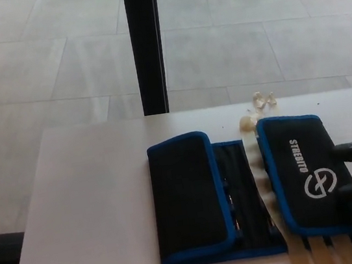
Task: The robot uses its right hand to lift an edge of the toolkit kept in middle of the desk and make one fold in it
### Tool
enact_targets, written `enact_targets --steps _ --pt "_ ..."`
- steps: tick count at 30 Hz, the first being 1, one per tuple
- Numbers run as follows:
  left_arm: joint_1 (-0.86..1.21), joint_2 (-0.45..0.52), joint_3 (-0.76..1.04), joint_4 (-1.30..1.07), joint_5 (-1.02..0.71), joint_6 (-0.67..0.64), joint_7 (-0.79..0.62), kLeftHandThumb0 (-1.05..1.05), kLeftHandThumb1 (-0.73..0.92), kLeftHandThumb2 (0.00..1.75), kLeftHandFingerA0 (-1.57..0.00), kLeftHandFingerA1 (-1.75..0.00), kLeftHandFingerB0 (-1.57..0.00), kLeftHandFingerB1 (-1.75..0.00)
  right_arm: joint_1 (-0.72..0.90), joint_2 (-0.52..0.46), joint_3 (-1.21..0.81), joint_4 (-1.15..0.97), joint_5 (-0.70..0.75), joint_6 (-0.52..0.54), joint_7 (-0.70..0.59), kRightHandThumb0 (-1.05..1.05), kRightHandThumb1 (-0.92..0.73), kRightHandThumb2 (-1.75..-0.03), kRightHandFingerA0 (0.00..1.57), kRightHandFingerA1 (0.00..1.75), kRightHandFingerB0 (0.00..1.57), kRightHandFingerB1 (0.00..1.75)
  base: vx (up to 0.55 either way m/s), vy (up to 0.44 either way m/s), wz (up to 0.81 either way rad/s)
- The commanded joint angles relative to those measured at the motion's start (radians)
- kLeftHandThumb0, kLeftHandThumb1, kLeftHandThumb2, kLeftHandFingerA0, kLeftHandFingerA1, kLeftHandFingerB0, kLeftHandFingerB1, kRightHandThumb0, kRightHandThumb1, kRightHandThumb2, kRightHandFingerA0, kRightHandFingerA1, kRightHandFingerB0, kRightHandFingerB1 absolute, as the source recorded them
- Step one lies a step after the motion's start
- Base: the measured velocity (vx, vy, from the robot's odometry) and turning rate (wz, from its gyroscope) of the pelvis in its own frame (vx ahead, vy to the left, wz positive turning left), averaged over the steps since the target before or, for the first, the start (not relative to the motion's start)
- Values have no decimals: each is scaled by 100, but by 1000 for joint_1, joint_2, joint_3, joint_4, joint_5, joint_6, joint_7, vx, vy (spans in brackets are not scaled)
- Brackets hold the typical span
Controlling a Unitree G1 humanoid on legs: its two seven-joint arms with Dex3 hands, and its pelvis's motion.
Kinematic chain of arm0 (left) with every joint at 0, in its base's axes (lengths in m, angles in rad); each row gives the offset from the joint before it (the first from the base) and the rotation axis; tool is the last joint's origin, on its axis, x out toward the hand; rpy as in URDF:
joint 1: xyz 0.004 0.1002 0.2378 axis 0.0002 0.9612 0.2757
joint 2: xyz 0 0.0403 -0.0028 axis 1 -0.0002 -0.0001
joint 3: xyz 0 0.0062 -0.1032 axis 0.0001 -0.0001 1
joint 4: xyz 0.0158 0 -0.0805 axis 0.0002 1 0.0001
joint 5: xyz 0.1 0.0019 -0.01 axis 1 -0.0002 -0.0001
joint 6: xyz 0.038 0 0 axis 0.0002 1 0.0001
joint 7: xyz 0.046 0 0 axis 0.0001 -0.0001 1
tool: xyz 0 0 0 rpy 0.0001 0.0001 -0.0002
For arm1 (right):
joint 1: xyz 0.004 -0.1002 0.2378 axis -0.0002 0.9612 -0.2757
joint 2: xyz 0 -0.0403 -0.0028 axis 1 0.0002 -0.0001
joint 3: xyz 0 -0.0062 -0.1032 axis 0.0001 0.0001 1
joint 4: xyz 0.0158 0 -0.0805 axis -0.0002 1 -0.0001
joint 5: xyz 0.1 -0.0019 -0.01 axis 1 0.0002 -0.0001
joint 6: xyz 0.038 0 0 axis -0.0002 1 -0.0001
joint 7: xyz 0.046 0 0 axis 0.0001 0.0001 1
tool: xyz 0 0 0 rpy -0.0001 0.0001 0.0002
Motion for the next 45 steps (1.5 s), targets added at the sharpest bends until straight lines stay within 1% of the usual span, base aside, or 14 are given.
enact_targets --steps 1,2,3,16,17,23,24,25,29,30,32,33,35,45 --pt "-24 26 -13 1 3 9 6 -79 81 64 -57 -64 -48 -52 -4 20 19 24 -58 -39 -24 -58 -74 -63 70 53 47 42 0 0 0" --pt "-27 26 -17 1 4 10 9 -78 81 65 -57 -63 -46 -52 -5 25 32 24 -67 -50 -22 -61 -60 -95 62 64 44 56 0 0 0" --pt "-30 29 -17 3 3 12 10 -79 81 65 -56 -63 -46 -51 -4 39 52 22 -81 -58 -28 -60 -75 -62 69 53 53 42 0 0 0" --pt "-49 48 -36 8 4 11 8 -79 80 64 -56 -64 -47 -53 70 53 191 -124 -175 -46 -26 -57 -75 -62 68 61 56 44 0 0 0" --pt "-48 49 -35 11 3 9 7 -84 64 81 -55 -67 -45 -57 70 41 171 -138 -161 -47 -17 -58 -76 -62 69 61 55 43 0 0 0" --pt "-47 49 -33 7 -1 14 15 -78 80 65 -57 -67 -46 -54 53 -43 12 -233 -68 24 48 -50 -77 -63 68 55 48 40 0 0 0" --pt "-47 50 -34 10 0 14 15 -78 80 64 -55 -65 -45 -52 53 -59 -23 -235 -54 1 61 -52 -63 -96 59 64 41 55 0 0 0" --pt "-44 51 -37 13 4 12 14 -78 81 64 -55 -63 -47 -53 48 -76 -94 -247 -14 16 68 -53 -77 -64 63 50 47 40 0 0 0" --pt "-36 50 -36 12 3 10 11 -79 81 63 -55 -64 -48 -53 40 -100 -209 -289 32 78 64 -54 -76 -64 67 47 50 40 0 0 0" --pt "-32 51 -39 13 7 7 10 -80 81 64 -56 -63 -47 -52 22 -128 -334 -288 104 107 65 -56 -60 -94 60 63 43 55 0 0 0" --pt "-32 50 -38 12 5 9 11 -80 81 65 -55 -64 -46 -52 15 -143 -375 -295 104 120 58 -56 -60 -94 62 63 45 55 0 0 0" --pt "-32 48 -38 11 5 8 16 -80 81 64 -56 -63 -47 -51 11 -155 -430 -294 122 122 51 -49 -76 -63 69 48 49 42 0 0 0" --pt "-32 48 -38 13 5 7 12 -79 81 65 -56 -61 -47 -50 10 -176 -520 -275 140 132 32 -45 -78 -64 64 47 48 40 0 0 0" --pt "-30 39 -27 15 -6 14 17 -79 81 65 -54 -64 -47 -52 -1 -168 -946 254 127 -215 -282 -58 -73 -63 79 51 50 40 0 0 0"
